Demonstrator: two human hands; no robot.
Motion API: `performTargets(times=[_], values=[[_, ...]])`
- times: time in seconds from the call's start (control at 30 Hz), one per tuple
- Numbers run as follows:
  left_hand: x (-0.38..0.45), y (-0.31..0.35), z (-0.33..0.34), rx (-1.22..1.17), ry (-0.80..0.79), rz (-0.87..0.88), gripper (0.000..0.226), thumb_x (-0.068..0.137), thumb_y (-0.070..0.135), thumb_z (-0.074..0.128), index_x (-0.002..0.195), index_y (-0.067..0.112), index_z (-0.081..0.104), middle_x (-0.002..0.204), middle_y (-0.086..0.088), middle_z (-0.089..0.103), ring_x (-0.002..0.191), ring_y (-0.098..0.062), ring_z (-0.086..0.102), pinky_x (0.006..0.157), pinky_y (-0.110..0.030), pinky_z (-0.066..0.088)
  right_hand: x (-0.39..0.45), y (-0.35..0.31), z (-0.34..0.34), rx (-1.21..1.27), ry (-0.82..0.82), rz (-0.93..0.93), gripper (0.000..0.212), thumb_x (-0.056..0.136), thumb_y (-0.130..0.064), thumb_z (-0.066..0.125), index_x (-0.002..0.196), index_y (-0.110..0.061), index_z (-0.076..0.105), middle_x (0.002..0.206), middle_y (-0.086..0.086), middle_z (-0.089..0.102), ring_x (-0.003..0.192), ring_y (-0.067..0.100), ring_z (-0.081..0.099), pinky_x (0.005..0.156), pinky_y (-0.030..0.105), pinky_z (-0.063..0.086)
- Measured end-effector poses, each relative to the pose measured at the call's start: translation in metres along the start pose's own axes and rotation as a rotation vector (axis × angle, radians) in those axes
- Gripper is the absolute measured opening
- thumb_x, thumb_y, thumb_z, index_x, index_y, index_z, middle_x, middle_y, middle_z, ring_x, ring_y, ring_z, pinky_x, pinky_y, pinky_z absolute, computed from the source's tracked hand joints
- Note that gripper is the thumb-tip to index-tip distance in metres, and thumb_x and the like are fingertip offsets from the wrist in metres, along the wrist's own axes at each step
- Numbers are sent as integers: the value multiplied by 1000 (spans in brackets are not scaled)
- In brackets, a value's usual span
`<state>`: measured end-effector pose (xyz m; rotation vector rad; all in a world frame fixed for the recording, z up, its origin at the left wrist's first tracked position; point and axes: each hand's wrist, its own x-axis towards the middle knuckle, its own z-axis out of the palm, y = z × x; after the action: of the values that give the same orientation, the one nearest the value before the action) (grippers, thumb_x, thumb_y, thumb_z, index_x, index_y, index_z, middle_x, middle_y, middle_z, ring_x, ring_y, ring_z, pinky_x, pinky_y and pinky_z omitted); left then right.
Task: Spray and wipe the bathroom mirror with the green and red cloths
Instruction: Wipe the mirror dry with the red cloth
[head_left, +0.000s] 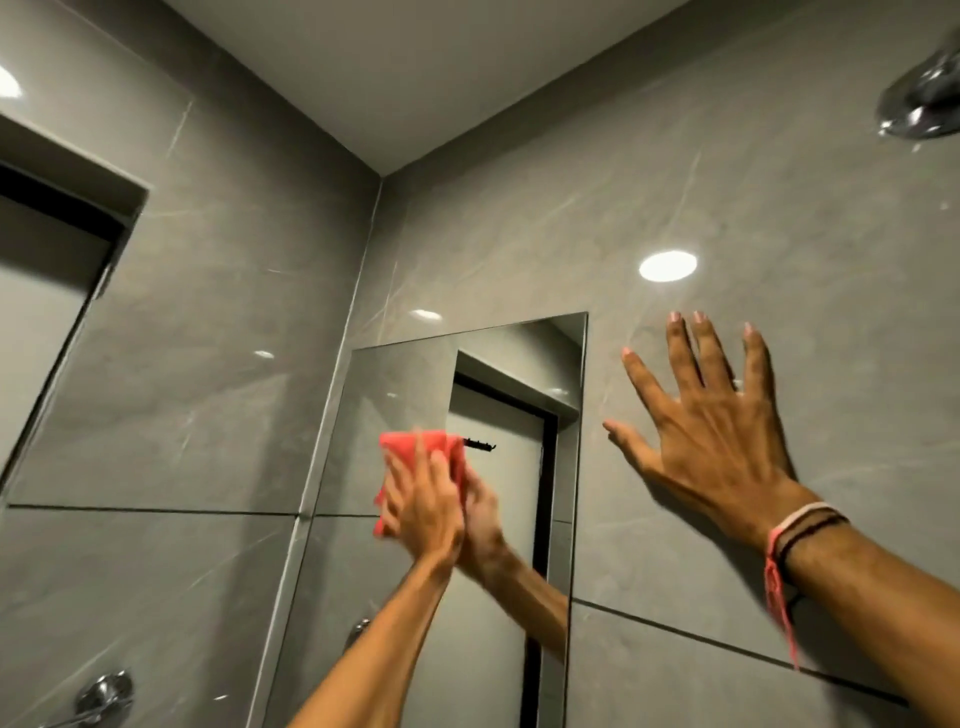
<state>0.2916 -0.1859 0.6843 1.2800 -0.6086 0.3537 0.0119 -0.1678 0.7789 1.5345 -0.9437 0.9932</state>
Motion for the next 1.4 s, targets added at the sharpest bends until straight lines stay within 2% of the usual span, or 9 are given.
performTargets(times=[0.17, 0.37, 0.5, 0.7, 0.83, 1.0, 1.17, 1.3, 1.4], values=[[1, 137, 44, 48, -95, 594, 58, 100, 54, 22, 157, 44, 19, 172, -4, 12, 156, -27, 18, 124, -56, 11, 7, -8, 11, -25, 35, 24, 75, 98, -64, 25, 164, -29, 23, 173, 25, 14, 161, 41, 15, 125, 70, 8], [12, 72, 29, 78, -157, 942, 57, 103, 53, 23, 157, 36, 26, 171, -6, 17, 156, -21, 18, 122, -49, 22, 7, -30, 28, -15, 52, 11, 77, 97, -68, 21, 165, -33, 17, 172, 29, 7, 161, 46, 9, 124, 73, 7], [-2, -33, 4, 138, -80, 699, 54, 103, 49, 29, 156, 37, 30, 169, -2, 23, 154, -23, 24, 115, -47, 32, -4, -43, 33, 19, 110, 8, 69, 101, -60, 28, 163, -32, 25, 171, 30, 15, 160, 47, 15, 123, 75, 10], [-117, -232, -44, 106, -15, -21, 61, 95, 56, 21, 154, 44, 17, 170, -4, 17, 156, -28, 19, 124, -54, 19, -4, -41, 40, 52, 163, -10, 68, 102, -59, 32, 163, -30, 25, 171, 30, 13, 160, 48, 12, 122, 77, 9], [-195, -247, -46, 114, 60, -412, 55, 102, 49, 28, 156, 41, 24, 170, -7, 18, 153, -35, 24, 124, -51, 18, -3, -41, 40, 93, 180, -11, 68, 102, -58, 30, 163, -29, 24, 170, 31, 15, 159, 48, 13, 121, 78, 9], [-191, -184, -33, 26, 84, -565, 52, 105, 41, 34, 157, 35, 28, 171, -9, 15, 155, -29, 18, 125, -48, 10, -1, -38, 35, 120, 160, -18, 68, 102, -58, 32, 163, -28, 24, 170, 32, 14, 159, 49, 12, 121, 79, 9], [-117, -69, -9, -77, 39, -286, 52, 105, 44, 35, 156, 37, 30, 171, -4, 15, 156, -24, 16, 125, -43, 8, -1, -38, 26, 68, 152, -7, 67, 101, -55, 32, 163, -29, 27, 171, 32, 12, 160, 49, 11, 122, 77, 9], [-54, 54, 17, -50, -55, 184, 55, 101, 49, 29, 156, 39, 27, 171, -6, 13, 156, -26, 15, 124, -50, 10, 1, -40, 24, 60, 109, 1, 69, 101, -58, 30, 164, -31, 23, 172, 30, 9, 161, 46, 9, 123, 74, 9], [-50, 87, 25, 11, -130, 493, 58, 100, 50, 29, 157, 38, 25, 171, -8, 11, 156, -29, 15, 123, -55, 11, 1, -38, 24, 82, 81, 6, 74, 100, -62, 30, 166, -30, 16, 174, 26, 6, 162, 43, 6, 126, 70, 8]])
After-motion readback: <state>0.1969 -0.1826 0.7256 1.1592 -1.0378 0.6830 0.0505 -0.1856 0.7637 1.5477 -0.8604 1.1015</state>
